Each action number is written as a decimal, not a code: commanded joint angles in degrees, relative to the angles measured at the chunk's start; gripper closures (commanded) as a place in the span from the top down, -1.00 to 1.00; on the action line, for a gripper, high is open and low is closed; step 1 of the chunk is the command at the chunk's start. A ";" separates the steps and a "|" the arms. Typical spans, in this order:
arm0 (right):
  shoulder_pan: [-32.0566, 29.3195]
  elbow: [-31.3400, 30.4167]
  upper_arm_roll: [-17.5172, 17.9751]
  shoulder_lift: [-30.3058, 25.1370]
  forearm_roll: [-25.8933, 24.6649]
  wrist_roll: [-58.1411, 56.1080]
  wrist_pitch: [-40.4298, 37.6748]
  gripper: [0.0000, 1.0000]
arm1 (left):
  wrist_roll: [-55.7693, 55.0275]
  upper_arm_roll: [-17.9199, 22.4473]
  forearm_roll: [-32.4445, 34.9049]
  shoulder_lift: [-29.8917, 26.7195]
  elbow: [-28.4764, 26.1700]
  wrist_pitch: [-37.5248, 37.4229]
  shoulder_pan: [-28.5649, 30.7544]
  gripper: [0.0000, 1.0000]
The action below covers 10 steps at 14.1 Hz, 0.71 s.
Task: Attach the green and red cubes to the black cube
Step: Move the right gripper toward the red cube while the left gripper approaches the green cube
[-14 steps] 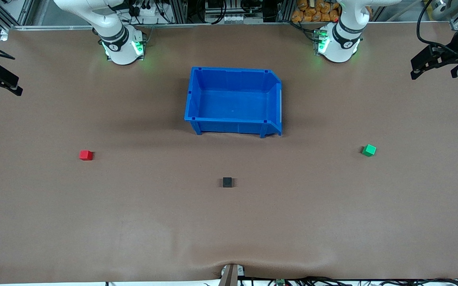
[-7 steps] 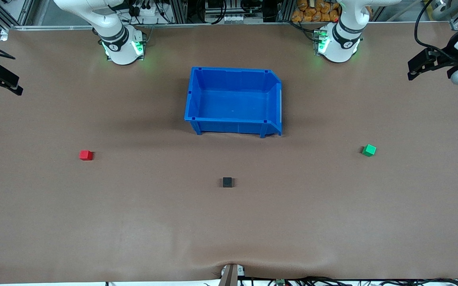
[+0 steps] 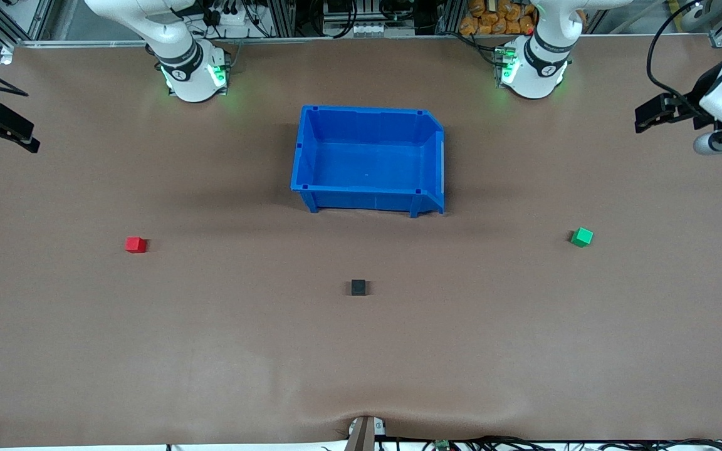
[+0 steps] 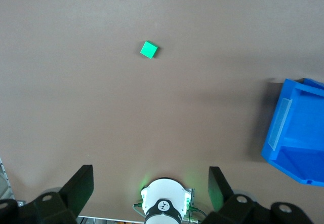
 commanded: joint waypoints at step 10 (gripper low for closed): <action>-4.06 1.79 -0.50 21.91 2.99 -0.13 3.73 1.00 | -1.79 0.02 -0.67 -0.09 -13.35 13.32 2.78 1.00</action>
